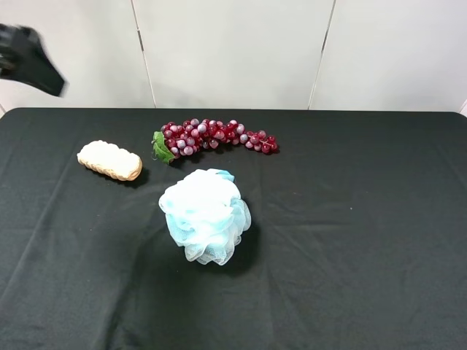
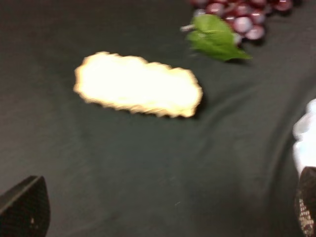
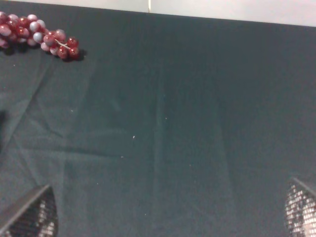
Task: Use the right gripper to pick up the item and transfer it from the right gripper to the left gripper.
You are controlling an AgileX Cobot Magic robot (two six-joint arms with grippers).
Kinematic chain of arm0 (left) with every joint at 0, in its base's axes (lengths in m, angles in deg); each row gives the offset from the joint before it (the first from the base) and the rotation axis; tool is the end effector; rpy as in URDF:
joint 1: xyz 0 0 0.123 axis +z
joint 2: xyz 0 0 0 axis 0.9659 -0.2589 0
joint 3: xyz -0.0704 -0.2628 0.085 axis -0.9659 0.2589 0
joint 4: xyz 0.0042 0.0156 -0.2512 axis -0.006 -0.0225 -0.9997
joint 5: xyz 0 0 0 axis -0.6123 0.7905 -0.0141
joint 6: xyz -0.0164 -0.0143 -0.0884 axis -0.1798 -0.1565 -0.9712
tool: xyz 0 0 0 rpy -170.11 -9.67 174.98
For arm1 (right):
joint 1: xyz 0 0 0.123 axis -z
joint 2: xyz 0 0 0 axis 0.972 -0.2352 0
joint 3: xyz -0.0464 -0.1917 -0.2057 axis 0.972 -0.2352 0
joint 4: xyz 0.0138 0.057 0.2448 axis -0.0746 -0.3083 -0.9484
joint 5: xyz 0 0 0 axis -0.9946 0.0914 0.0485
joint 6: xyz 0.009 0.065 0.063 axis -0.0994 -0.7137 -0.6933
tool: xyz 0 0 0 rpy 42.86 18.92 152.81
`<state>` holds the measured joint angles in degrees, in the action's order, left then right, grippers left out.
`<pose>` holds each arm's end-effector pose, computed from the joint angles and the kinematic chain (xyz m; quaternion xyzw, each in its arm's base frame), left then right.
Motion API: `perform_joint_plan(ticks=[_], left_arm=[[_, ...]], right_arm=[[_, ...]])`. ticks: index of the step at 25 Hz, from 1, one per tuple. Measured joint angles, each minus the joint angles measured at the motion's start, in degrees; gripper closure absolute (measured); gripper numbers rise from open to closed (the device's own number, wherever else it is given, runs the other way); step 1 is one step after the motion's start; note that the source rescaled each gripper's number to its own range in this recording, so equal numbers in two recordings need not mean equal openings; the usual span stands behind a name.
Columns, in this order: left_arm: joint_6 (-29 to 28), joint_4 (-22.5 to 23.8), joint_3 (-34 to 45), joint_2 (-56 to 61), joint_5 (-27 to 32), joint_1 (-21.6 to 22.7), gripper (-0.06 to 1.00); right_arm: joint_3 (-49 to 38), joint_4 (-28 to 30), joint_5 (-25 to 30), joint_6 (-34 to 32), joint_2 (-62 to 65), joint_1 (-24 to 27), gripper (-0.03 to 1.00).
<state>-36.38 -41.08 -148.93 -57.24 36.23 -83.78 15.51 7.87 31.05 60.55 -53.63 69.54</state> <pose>0.2316 -0.0405 0.3532 0.1044 0.9291 -0.0416 0.3523 -0.0034 0.0009 0.2771 -0.0592 0.8432 0.0347 0.5332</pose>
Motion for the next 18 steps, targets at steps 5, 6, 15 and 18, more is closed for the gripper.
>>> perform_joint_plan(ticks=[5, 6, 15, 18], left_arm=[[-3.84, 6.22, -1.1, 7.39, 6.58, 0.0, -0.06], [-4.19, 6.73, -1.1, 9.04, 8.05, 0.0, -0.06], [-4.28, 7.11, -0.65, 22.82, 17.73, 0.0, -0.06], [-4.14, 7.05, 2.16, 28.39, 17.93, 0.0, -0.06]], right_arm=[[0.0, 0.0, 0.0, 0.0, 0.0, 0.0, -0.03], [0.0, 0.0, 0.0, 0.0, 0.0, 0.0, -0.03], [0.0, 0.0, 0.0, 0.0, 0.0, 0.0, -0.03], [0.0, 0.0, 0.0, 0.0, 0.0, 0.0, -0.03]])
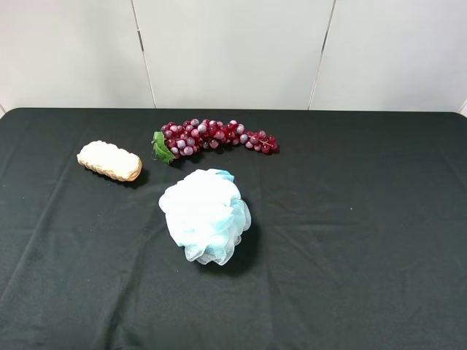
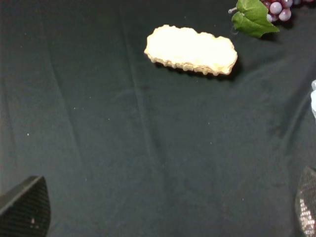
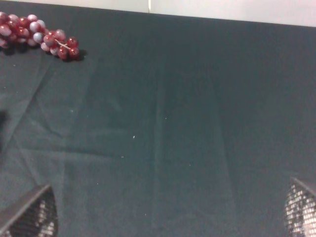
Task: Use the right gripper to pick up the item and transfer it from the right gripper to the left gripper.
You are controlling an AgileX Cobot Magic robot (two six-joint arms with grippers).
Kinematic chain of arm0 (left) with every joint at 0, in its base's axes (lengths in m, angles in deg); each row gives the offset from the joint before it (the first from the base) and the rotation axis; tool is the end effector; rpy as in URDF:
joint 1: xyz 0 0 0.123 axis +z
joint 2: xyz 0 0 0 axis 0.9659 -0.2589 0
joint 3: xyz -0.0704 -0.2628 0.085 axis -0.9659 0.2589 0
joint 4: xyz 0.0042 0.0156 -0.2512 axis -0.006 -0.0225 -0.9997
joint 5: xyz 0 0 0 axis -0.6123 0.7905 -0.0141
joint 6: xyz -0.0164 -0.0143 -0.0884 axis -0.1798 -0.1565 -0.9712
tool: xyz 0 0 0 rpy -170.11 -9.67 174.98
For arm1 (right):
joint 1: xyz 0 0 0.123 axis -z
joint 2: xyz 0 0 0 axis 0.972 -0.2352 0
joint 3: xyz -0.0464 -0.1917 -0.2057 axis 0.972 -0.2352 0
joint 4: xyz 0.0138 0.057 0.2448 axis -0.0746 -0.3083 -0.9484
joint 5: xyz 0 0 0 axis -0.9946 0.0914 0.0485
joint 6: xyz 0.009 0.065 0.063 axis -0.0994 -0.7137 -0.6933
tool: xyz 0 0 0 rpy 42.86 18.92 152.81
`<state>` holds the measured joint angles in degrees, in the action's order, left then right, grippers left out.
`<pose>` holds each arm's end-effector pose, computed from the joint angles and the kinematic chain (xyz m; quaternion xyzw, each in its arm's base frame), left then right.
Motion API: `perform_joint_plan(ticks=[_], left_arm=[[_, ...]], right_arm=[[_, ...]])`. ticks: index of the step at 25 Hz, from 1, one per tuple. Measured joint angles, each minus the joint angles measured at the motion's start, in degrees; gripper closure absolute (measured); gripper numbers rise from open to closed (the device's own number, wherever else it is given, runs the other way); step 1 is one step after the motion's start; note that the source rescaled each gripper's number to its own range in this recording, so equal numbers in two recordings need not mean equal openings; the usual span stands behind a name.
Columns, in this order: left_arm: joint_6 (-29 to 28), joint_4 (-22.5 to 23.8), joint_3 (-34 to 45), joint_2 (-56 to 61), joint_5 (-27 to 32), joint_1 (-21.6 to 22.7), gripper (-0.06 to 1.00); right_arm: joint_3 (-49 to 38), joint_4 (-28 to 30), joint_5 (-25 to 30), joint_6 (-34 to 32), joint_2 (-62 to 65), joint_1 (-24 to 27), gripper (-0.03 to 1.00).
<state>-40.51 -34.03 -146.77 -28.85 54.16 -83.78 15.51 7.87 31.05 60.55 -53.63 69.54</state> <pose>0.0862 -0.0086 0.4018 0.0792 0.9035 0.0006 0.4211 -0.0034 0.0009 0.2771 -0.0592 0.8432 0.0347 0.5332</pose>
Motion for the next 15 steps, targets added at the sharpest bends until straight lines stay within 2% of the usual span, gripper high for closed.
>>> perform_joint_plan(ticks=[6, 11, 15], left_arm=[[0.25, -0.37, 10.55, 13.36, 0.0, 0.0, -0.06], [1.81, -2.58, 18.99, 26.06, -0.46, 0.0, -0.06], [1.97, -3.21, 24.36, 34.97, -4.54, 0.0, -0.06]], right_arm=[[0.0, 0.0, 0.0, 0.0, 0.0, 0.0, -0.03], [0.0, 0.0, 0.0, 0.0, 0.0, 0.0, -0.03], [0.0, 0.0, 0.0, 0.0, 0.0, 0.0, -0.03]])
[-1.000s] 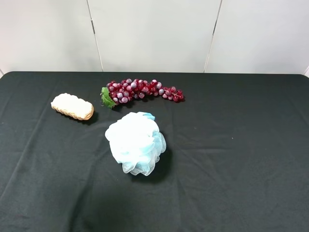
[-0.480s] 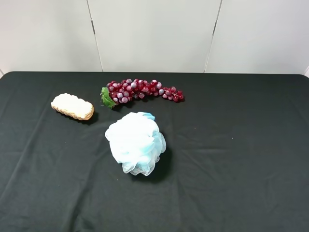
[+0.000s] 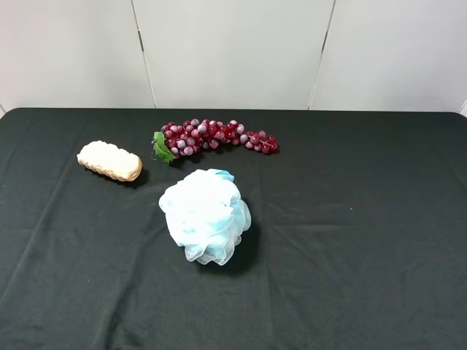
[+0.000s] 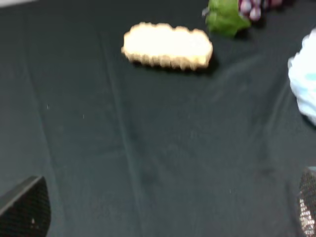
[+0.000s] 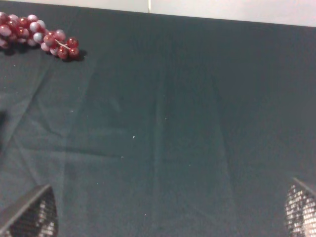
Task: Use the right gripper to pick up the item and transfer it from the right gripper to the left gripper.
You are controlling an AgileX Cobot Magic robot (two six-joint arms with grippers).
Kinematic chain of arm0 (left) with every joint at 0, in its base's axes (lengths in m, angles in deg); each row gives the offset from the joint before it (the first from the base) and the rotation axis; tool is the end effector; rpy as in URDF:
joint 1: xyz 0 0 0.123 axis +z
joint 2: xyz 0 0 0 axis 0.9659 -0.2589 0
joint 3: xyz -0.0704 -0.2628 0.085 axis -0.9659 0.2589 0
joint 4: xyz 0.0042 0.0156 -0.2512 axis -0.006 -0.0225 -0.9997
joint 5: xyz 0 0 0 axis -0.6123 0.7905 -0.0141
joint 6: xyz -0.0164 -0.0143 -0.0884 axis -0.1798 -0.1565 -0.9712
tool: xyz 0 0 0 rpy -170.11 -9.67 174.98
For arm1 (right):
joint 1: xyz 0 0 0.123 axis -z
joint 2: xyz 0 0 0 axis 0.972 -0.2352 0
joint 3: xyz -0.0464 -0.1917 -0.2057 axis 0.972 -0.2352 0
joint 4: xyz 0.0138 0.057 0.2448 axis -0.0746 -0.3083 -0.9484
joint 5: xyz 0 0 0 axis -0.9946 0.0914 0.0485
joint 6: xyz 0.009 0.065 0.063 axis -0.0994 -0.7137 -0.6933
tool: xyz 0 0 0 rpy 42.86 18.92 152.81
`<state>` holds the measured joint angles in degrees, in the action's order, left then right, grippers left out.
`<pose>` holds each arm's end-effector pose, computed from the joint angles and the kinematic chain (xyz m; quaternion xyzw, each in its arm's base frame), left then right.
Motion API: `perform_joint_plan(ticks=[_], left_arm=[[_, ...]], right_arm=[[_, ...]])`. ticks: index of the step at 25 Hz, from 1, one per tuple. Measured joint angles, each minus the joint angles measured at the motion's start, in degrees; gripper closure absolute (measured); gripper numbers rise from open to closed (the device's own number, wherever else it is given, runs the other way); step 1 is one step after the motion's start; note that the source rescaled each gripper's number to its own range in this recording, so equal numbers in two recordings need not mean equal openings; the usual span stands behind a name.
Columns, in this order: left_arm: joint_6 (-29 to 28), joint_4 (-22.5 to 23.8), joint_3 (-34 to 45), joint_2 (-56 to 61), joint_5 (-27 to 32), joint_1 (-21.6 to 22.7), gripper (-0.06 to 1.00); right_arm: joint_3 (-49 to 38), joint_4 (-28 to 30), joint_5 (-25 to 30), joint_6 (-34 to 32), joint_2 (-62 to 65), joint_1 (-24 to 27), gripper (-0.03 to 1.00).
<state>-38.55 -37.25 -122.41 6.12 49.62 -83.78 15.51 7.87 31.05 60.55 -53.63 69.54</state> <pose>-0.0106 0.0016 0.3089 0.0888 0.8393 -0.0258 0.5357 -0.0034 0.0009 0.2771 -0.0592 0.8432 0.0347 0.5332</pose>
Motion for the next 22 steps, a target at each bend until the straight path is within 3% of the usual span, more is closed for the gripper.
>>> perform_joint_plan(ticks=[9, 22], left_arm=[[-0.61, -1.17, 7.28, 3.77, -0.96, 0.0, -0.06], [-2.64, 2.81, 7.43, 3.77, -1.35, 0.0, -0.06]], right_arm=[[0.0, -0.06, 0.0, 0.0, 0.0, 0.0, -0.03], [0.0, -0.19, 0.0, 0.0, 0.0, 0.0, -0.03]])
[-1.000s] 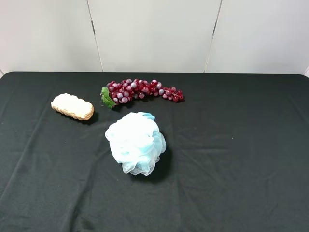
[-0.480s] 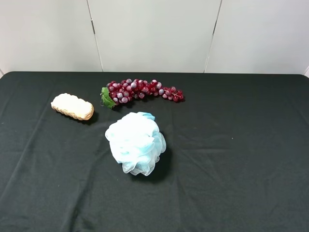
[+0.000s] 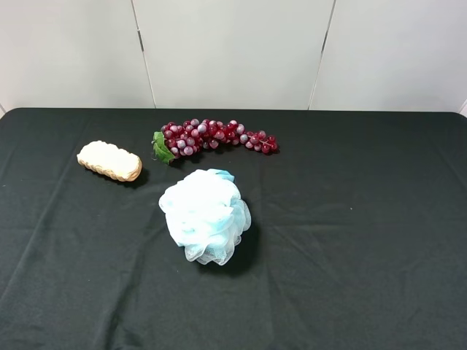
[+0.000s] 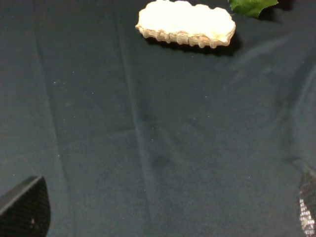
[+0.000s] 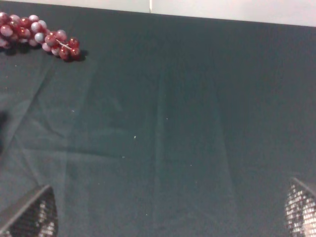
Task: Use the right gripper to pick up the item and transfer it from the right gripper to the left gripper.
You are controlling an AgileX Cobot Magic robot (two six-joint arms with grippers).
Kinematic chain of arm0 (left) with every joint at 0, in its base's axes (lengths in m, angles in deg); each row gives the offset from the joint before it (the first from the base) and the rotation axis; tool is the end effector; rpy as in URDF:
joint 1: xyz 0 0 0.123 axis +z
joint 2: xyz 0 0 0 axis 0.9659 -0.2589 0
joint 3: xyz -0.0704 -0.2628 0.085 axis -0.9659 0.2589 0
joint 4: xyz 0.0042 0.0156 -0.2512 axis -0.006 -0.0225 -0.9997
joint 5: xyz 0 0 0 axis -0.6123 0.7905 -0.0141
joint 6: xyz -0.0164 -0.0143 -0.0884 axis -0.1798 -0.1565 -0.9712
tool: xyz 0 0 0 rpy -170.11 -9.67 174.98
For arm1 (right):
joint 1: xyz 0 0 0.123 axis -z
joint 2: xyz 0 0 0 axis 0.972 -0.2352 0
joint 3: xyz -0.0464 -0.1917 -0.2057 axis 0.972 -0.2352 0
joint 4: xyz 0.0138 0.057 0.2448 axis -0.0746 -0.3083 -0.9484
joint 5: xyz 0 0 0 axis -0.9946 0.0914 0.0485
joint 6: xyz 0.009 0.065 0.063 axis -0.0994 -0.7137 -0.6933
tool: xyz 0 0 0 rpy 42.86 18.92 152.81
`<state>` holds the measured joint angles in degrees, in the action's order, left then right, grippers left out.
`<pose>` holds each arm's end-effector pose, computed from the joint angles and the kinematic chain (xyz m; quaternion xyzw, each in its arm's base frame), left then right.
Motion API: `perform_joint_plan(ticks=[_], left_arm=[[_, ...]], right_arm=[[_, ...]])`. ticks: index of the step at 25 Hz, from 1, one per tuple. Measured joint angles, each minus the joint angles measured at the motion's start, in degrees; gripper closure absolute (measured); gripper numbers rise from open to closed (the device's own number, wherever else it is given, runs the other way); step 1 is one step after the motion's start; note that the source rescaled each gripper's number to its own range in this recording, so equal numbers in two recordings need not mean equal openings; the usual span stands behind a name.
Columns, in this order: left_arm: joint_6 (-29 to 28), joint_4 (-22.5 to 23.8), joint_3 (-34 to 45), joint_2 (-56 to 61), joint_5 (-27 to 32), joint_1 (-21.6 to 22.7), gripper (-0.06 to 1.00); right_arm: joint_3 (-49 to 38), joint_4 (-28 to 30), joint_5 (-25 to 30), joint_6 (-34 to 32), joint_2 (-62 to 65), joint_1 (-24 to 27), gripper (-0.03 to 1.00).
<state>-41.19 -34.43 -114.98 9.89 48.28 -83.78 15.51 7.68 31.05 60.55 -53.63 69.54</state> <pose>-0.0044 0.0046 0.2749 0.0694 0.8516 -0.0124 0.5194 -0.0034 0.0012 0.2771 -0.0593 0.8432 0.0364 0.5331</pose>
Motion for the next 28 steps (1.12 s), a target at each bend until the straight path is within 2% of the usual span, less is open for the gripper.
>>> perform_joint_plan(ticks=[9, 13, 17, 20, 28], left_arm=[[0.0, 0.04, 0.0, 0.0, -0.05, 0.5, -0.06], [0.0, 0.04, 0.0, 0.0, -0.05, 4.79, -0.06], [0.0, 0.06, 0.0, 0.0, -0.05, 8.48, -0.06], [0.0, 0.11, 0.0, 0.0, -0.05, 8.72, -0.06], [-0.05, 0.13, 0.0, 0.0, -0.05, 8.95, -0.06]], right_arm=[[0.0, 0.0, 0.0, 0.0, 0.0, 0.0, -0.03], [0.0, 0.0, 0.0, 0.0, 0.0, 0.06, -0.03], [0.0, 0.0, 0.0, 0.0, 0.0, 2.87, -0.03], [0.0, 0.0, 0.0, 0.0, 0.0, 5.29, -0.03], [0.0, 0.0, 0.0, 0.0, 0.0, 5.66, -0.03]])
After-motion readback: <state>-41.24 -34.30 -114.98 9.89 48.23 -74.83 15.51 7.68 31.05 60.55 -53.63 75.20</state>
